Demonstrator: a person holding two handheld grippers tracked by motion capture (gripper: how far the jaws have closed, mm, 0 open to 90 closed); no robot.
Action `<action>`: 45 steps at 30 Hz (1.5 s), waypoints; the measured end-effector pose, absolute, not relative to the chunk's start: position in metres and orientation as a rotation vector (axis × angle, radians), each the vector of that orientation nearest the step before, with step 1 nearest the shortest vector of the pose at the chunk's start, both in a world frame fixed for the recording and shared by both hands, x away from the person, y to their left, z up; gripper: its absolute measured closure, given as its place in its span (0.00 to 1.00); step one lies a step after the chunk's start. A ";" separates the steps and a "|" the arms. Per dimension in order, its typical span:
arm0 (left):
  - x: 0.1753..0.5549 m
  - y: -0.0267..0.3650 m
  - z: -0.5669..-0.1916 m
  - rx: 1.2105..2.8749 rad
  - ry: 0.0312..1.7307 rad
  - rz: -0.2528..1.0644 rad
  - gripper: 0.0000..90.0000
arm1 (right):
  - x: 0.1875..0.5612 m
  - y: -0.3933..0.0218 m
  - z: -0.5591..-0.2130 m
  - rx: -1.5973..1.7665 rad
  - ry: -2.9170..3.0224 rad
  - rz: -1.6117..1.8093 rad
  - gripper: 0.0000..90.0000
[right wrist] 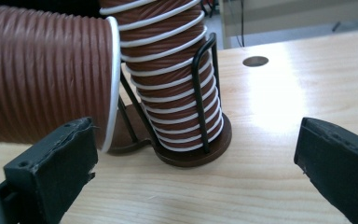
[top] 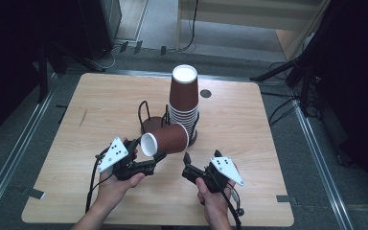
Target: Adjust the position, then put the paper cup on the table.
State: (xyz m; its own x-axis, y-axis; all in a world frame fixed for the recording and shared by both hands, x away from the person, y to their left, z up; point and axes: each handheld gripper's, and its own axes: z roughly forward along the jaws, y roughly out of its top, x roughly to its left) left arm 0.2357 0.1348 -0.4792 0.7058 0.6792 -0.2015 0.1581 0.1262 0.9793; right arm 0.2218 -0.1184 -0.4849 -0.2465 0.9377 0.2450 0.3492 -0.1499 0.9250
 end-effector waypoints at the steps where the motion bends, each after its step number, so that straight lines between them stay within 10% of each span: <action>1: 0.235 0.134 -0.480 1.423 0.745 0.436 0.26 | 0.221 -0.118 -0.483 1.498 1.564 1.429 0.00; 45: 0.229 0.100 -0.500 1.412 0.646 0.445 0.26 | 0.225 -0.133 -0.482 2.461 1.113 2.099 0.00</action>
